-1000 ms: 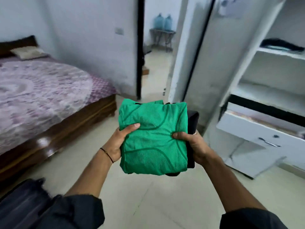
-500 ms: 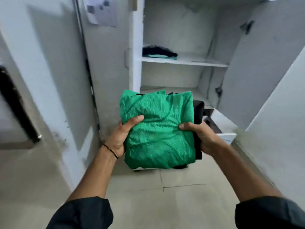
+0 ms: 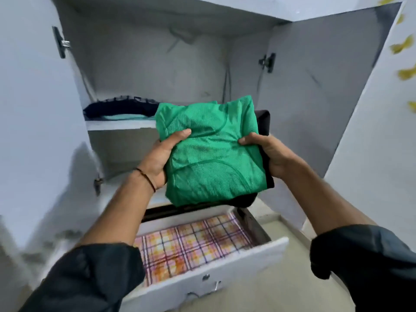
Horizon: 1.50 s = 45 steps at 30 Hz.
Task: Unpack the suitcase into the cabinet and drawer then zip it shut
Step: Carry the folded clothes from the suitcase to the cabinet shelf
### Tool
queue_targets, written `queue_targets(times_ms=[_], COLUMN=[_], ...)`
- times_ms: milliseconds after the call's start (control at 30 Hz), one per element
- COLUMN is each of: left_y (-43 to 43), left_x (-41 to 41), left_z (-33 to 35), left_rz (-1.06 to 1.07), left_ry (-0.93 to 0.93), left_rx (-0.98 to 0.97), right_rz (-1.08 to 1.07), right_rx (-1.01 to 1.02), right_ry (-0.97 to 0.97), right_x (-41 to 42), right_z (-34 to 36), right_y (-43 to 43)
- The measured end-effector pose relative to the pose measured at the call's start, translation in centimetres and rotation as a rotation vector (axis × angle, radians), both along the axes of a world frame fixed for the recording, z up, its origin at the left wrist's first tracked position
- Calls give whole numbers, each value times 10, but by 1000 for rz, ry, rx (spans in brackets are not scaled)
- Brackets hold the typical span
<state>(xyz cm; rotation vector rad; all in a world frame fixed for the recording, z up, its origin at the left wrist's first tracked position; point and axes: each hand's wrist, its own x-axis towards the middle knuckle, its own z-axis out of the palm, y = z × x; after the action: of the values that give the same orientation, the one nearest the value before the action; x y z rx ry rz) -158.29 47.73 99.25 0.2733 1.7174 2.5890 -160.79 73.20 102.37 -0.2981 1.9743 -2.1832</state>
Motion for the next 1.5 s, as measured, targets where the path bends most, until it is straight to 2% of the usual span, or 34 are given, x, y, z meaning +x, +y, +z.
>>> queue_targets(times_ms=[367, 600, 767, 900, 1000, 1067, 1167, 1233, 1267, 1333, 1400, 1500], left_y=[28, 22, 15, 11, 10, 13, 15, 18, 21, 28, 33, 31], left_x=[-226, -349, -427, -465, -478, -477, -481, -480, -481, -484, -491, -502], left_z=[79, 91, 86, 76, 74, 81, 83, 81, 78, 72, 64, 53], left_rz=[96, 102, 33, 5, 2, 84, 502, 678, 686, 570, 356, 133], left_ry=[-106, -202, -284, -354, -370, -291, -117, 32, 129, 249, 230, 122], left_rx=[-94, -141, -185, -269, -336, -502, -1029, -1263, -1352, -1530, -1633, -1668], right_rz=[61, -54, -112, -168, -292, -404, -607, -548, -438, -174, 2, 47], right_rx=[51, 131, 230, 407, 731, 983, 1166, 1273, 1288, 1319, 1397, 1349], right_ry=[-30, -26, -97, -99, 65, 267, 519, 674, 719, 693, 588, 418], right_x=[-252, -369, -439, -482, -496, -495, -493, -493, -494, -495, -499, -506], right_z=[71, 89, 89, 76, 67, 66, 74, 82, 84, 82, 68, 42], right_y=[17, 0, -10, -18, -26, -33, -53, -64, -67, -72, -71, -57])
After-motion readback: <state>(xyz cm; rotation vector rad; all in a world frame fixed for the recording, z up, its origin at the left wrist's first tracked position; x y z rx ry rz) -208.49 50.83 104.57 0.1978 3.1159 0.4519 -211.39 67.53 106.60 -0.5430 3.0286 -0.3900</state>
